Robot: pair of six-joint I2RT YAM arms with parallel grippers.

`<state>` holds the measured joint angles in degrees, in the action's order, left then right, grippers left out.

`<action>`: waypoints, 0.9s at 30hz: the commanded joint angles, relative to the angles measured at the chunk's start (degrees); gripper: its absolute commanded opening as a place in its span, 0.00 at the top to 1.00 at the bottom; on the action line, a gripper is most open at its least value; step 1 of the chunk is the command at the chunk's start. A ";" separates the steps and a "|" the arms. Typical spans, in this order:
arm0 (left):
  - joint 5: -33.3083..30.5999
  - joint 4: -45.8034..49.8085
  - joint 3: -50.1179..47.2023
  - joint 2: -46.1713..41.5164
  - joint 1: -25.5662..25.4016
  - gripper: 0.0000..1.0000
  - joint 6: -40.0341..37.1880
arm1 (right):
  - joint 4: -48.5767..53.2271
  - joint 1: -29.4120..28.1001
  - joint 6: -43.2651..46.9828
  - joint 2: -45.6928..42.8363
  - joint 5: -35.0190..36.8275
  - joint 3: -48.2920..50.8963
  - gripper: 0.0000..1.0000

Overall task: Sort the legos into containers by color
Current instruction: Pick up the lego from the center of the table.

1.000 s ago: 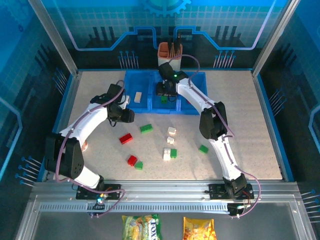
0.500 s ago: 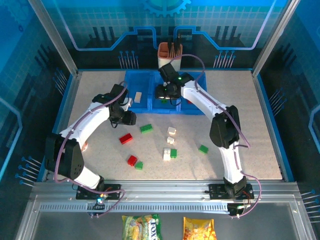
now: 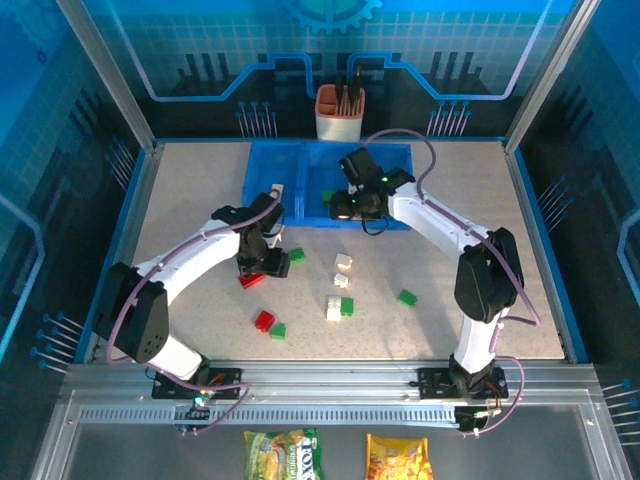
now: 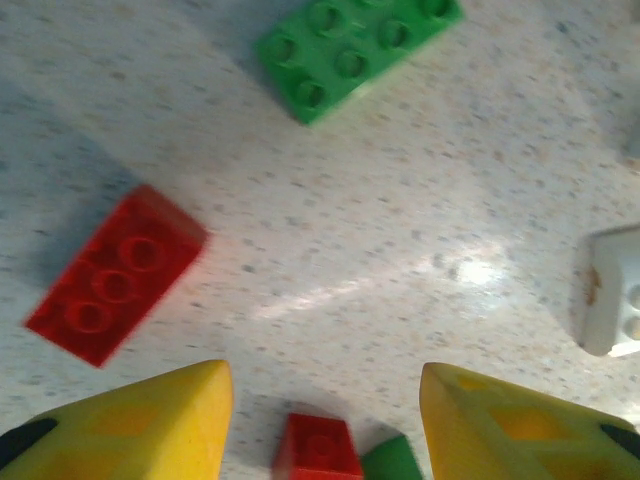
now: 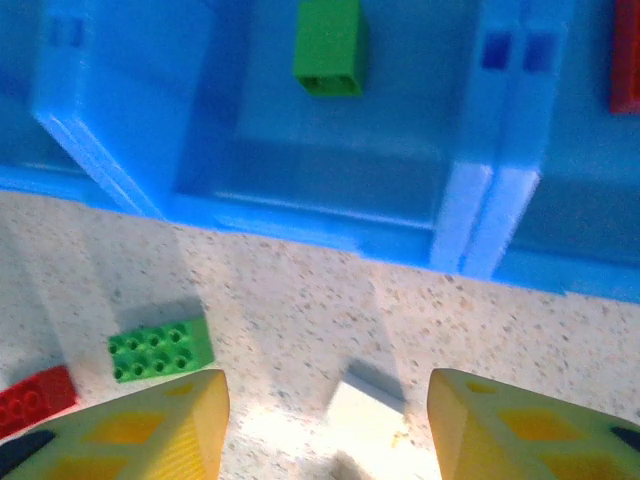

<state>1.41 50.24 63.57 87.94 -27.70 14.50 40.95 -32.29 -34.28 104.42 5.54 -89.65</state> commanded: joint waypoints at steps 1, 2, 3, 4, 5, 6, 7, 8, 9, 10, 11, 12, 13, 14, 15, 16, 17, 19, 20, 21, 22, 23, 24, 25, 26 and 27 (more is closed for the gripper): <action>2.21 -2.36 0.70 2.26 -4.18 0.47 5.85 | -1.27 1.65 -0.35 -3.34 0.16 4.02 0.44; 2.19 -2.51 1.41 3.10 -5.44 0.47 6.33 | -1.23 2.00 -0.28 -4.00 0.34 5.07 0.44; 1.76 -2.45 2.43 4.19 -6.67 0.47 6.91 | -1.06 2.59 -0.26 -4.75 0.43 6.35 0.44; 1.22 -2.49 3.62 5.32 -7.74 0.47 7.43 | -0.94 3.22 -0.26 -5.64 0.52 7.49 0.44; 0.75 -2.66 4.64 6.37 -8.77 0.47 8.09 | -0.83 3.77 -0.09 -6.49 0.66 8.55 0.44; 0.22 -2.93 5.92 7.60 -9.77 0.47 9.02 | -0.71 4.38 0.00 -7.45 0.86 9.76 0.44; 0.09 -3.31 7.26 8.91 -10.57 0.47 9.99 | -0.65 5.03 0.17 -8.60 1.29 11.00 0.44; 0.21 -3.55 8.47 10.08 -11.28 0.47 10.69 | -0.56 5.65 0.25 -9.57 1.48 12.06 0.44; 0.42 -3.65 9.94 11.49 -11.98 0.47 11.25 | -0.44 6.44 0.35 -10.68 1.69 13.18 0.44; 0.67 -3.70 11.45 13.10 -12.81 0.47 11.63 | -0.35 7.22 0.40 -11.86 1.79 14.21 0.44; 0.73 -3.70 12.72 14.19 -13.46 0.47 11.86 | -0.18 7.85 0.44 -12.95 1.93 15.06 0.44; 0.73 -3.73 14.18 15.49 -14.21 0.47 12.16 | 0.08 8.66 0.58 -14.03 2.05 16.03 0.44; 0.78 -3.74 15.52 16.65 -14.90 0.47 12.43 | 0.40 9.36 0.69 -15.26 2.34 16.91 0.44; 0.95 -3.77 16.66 17.71 -15.58 0.47 12.57 | 0.68 10.03 0.77 -16.40 2.53 17.68 0.44; 1.05 -3.74 18.01 18.89 -16.13 0.47 12.73 | 1.00 10.68 0.88 -17.67 2.88 18.50 0.44; 1.20 -3.44 19.44 20.26 -16.78 0.46 12.84 | 1.45 11.39 1.05 -19.00 3.20 19.33 0.44; 1.37 -3.20 20.68 21.32 -17.24 0.46 12.75 | 1.71 12.06 1.23 -20.13 3.64 20.14 0.44; 0.83 -2.27 23.26 23.55 -18.18 0.45 12.19 | 2.44 13.58 1.66 -22.82 4.45 21.88 0.44; 0.32 -1.70 24.33 24.41 -18.54 0.45 11.92 | 2.84 14.34 1.90 -23.90 4.72 22.69 0.45; -0.13 -1.01 25.57 25.27 -18.91 0.45 11.55 | 3.31 15.21 2.17 -25.22 4.93 23.55 0.44; -0.77 -0.34 26.59 26.20 -19.25 0.45 11.22 | 3.80 15.95 2.43 -26.39 4.96 24.33 0.45; -1.22 0.21 27.28 26.81 -19.47 0.45 11.07 | 4.10 16.73 2.62 -27.50 4.99 25.02 0.45; -1.56 0.91 28.05 27.56 -19.70 0.45 10.91 | 4.46 17.60 2.76 -28.67 4.96 25.70 0.44; -2.04 1.59 28.78 28.18 -19.92 0.45 10.82 | 4.78 18.39 2.89 -29.83 4.98 26.35 0.44; -2.42 1.99 29.25 28.71 -20.14 0.45 10.76 | 5.05 18.99 2.95 -30.74 4.98 26.81 0.44; -2.62 2.35 29.77 29.15 -20.37 0.45 10.51 | 5.19 19.55 2.99 -31.81 4.98 27.31 0.44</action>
<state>0.64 48.60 91.02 115.42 -47.42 25.54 43.94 -14.26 -32.45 75.35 9.65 -63.68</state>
